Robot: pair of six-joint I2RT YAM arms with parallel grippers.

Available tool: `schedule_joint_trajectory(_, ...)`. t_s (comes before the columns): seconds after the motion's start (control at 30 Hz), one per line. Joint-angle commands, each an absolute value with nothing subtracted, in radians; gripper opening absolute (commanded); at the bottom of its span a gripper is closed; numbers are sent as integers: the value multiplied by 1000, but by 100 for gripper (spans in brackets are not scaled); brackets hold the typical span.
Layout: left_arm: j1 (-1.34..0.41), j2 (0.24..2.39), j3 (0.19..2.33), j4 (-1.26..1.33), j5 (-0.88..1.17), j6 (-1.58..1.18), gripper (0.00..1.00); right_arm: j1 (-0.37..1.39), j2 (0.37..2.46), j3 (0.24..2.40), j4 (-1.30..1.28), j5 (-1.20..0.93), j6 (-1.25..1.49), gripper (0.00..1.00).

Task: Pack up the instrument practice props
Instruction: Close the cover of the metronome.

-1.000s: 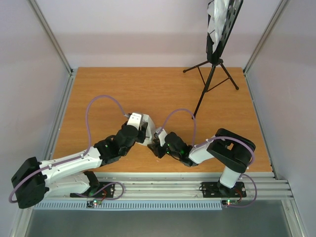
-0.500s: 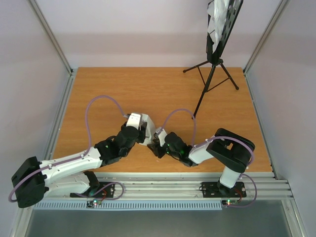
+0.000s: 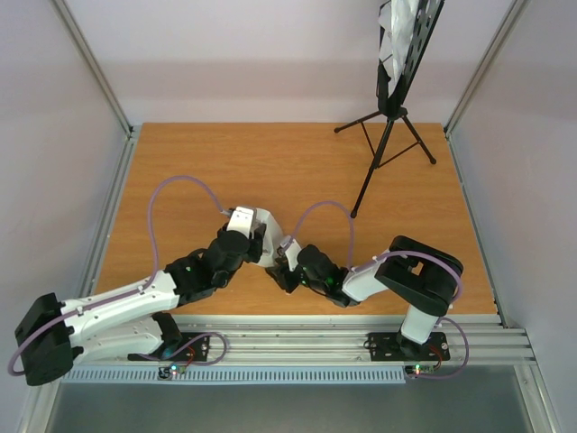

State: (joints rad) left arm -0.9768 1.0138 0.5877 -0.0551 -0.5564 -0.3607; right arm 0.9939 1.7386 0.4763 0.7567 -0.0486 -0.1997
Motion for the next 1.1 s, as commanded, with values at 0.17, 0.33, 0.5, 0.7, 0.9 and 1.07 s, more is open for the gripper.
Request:
schedule_joint_trajectory(0.17,-980,1007,616,-52,-566,-398,44,1018,1765,512,795,-26,-195,46)
schedule_joint_trajectory(0.33,-981,1021,627,-61,-601,-412,43,1020,1777,513,806,-23,-190,46)
schedule_joint_trajectory(0.5,-983,1033,635,-67,-635,-404,43,1022,1787,512,814,-24,-187,46)
schedule_joint_trajectory(0.7,-993,1063,655,-69,-655,-386,43,1021,1796,511,823,-22,-186,46)
schedule_joint_trajectory(0.9,-1006,1080,671,-64,-678,-390,43,1022,1807,511,832,-24,-182,46)
schedule_joint_trajectory(1.07,-1008,1065,637,30,-665,-362,43,1023,1804,506,834,-23,-183,46)
